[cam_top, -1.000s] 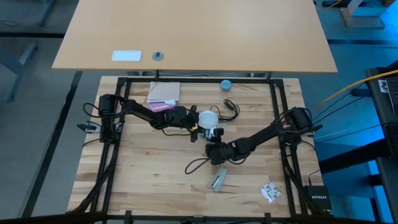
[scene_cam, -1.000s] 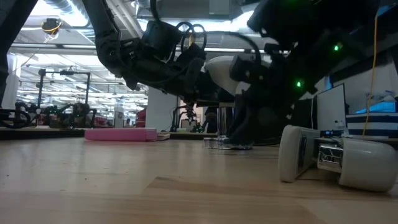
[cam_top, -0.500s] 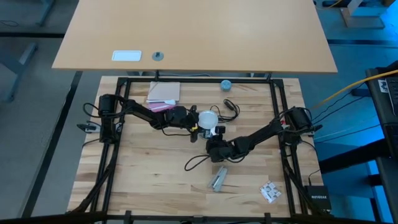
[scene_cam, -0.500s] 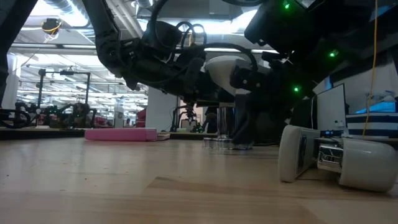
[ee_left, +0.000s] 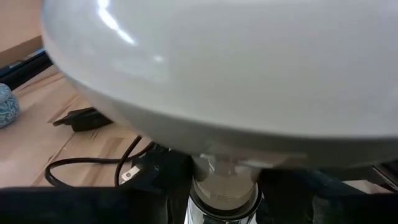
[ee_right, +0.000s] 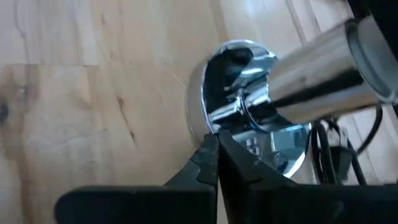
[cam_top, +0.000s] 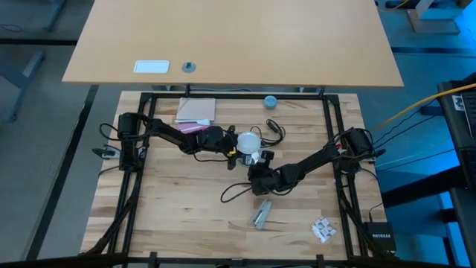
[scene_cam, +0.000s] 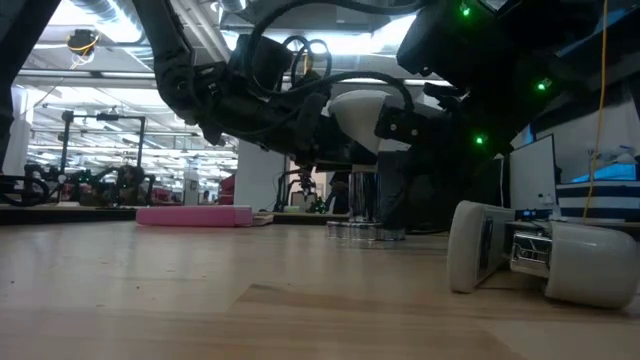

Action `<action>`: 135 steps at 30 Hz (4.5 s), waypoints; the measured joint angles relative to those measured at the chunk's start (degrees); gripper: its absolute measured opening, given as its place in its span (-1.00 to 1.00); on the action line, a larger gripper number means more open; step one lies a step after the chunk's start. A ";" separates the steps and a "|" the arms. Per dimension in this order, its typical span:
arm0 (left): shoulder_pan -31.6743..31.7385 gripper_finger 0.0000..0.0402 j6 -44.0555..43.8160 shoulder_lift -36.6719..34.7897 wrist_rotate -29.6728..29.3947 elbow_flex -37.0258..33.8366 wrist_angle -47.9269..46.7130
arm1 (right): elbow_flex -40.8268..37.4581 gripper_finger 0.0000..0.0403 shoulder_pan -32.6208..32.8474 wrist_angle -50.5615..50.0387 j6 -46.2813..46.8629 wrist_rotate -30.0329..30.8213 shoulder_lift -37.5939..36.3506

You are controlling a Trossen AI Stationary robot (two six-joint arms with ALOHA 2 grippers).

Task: Screw lightbulb
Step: Insert light bulb into the lamp

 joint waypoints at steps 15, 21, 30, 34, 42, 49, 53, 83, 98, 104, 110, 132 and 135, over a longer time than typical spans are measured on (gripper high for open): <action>0.07 -0.23 -0.04 0.00 0.04 -0.02 -0.03 | -0.39 -0.98 -1.66 -5.67 9.61 7.56 0.28; 0.06 -0.23 -0.09 0.00 0.29 -0.02 -0.04 | -0.39 -0.97 -4.50 -5.79 10.05 7.28 0.26; 0.02 -0.23 -0.13 0.00 0.90 -0.02 -0.06 | 3.39 -0.98 -4.23 -13.47 9.42 1.52 0.15; 0.02 -0.23 -0.13 0.00 0.87 -0.02 -0.06 | 11.29 -0.98 -3.99 -29.34 9.37 0.82 0.15; 0.04 -0.23 -0.17 0.00 0.62 -0.02 -0.08 | 26.98 -0.98 -0.81 -58.60 6.49 5.11 -0.02; -0.02 -0.23 3.01 0.00 0.66 -0.02 -0.08 | 33.59 -0.98 4.68 -77.99 13.48 5.27 -0.04; -0.04 -0.23 5.65 0.00 0.74 -0.02 -0.06 | 33.31 -0.97 8.58 -80.43 18.56 4.91 -1.76; 0.00 -0.23 5.85 0.00 0.42 -0.01 -0.14 | 32.63 -0.18 12.90 -64.97 24.79 7.49 -3.16; -0.02 -0.23 5.50 0.00 0.37 0.00 -0.14 | 19.48 -0.29 5.98 -56.86 8.13 1.92 -2.08; -0.02 -0.23 5.44 0.00 0.39 -0.02 -0.16 | 14.35 -0.37 7.13 -71.77 17.98 9.12 -14.57; -0.02 -0.23 5.26 0.00 0.35 0.00 -0.14 | -4.40 -0.39 8.41 -52.99 27.65 23.01 -33.52; -0.02 -0.23 5.27 0.00 0.37 -0.02 -0.10 | -23.87 -0.39 1.76 48.24 -13.60 0.12 -12.74; -0.02 -0.23 5.27 0.00 0.37 -0.02 -0.12 | -19.79 -0.39 0.28 46.03 -16.73 -3.98 -8.56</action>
